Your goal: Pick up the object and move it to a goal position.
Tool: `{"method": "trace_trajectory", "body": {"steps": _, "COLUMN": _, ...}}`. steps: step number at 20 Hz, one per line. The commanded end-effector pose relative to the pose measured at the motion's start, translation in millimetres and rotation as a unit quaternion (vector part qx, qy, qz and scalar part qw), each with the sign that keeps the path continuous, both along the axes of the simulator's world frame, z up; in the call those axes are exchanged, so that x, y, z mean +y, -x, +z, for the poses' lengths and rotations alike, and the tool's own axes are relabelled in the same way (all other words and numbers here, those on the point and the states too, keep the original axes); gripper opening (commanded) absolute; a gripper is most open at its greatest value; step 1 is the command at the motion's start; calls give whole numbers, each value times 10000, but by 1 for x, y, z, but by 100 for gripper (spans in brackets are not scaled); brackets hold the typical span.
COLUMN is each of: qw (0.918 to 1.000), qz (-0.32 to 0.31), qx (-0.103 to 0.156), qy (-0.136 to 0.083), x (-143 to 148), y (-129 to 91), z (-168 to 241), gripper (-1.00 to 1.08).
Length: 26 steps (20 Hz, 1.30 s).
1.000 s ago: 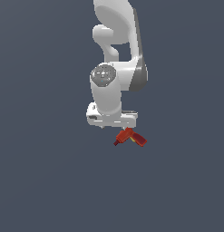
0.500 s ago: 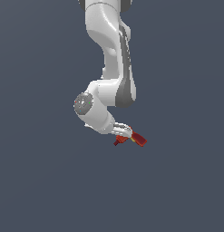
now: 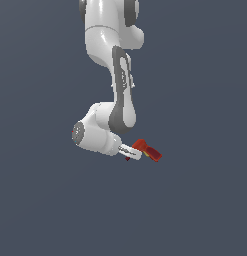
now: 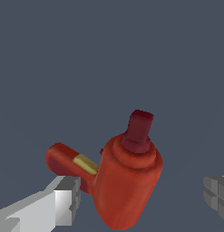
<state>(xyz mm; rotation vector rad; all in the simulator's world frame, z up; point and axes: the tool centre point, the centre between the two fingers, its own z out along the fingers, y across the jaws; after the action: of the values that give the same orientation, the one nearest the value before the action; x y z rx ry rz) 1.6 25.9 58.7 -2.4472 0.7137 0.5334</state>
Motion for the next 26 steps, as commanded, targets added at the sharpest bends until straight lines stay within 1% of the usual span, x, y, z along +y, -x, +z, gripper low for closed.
{"method": "trace_trajectory", "body": {"steps": 1, "qw": 9996, "qz": -151, "qx": 104, "qy": -201, "x": 3, "y": -1, "z": -4, "gripper": 108}}
{"method": "trace_trajectory", "body": {"steps": 4, "qw": 9989, "qz": -262, "qx": 180, "qy": -347, "x": 4, "y": -2, "z": -6, "gripper": 108}}
{"method": "trace_trajectory", "body": {"steps": 7, "qw": 9984, "qz": -312, "qx": 214, "qy": -414, "x": 5, "y": -2, "z": -7, "gripper": 108}}
{"method": "trace_trajectory", "body": {"steps": 12, "qw": 9986, "qz": -300, "qx": 207, "qy": -393, "x": 7, "y": -1, "z": -10, "gripper": 108}}
{"method": "trace_trajectory", "body": {"steps": 18, "qw": 9984, "qz": -312, "qx": 216, "qy": -409, "x": 22, "y": 4, "z": -26, "gripper": 108}}
{"method": "trace_trajectory", "body": {"steps": 21, "qw": 9984, "qz": -315, "qx": 218, "qy": -412, "x": 24, "y": 5, "z": -29, "gripper": 108}}
{"method": "trace_trajectory", "body": {"steps": 22, "qw": 9984, "qz": -315, "qx": 218, "qy": -412, "x": 24, "y": 5, "z": -29, "gripper": -100}}
{"method": "trace_trajectory", "body": {"steps": 26, "qw": 9984, "qz": -315, "qx": 218, "qy": -412, "x": 24, "y": 5, "z": -29, "gripper": -100}}
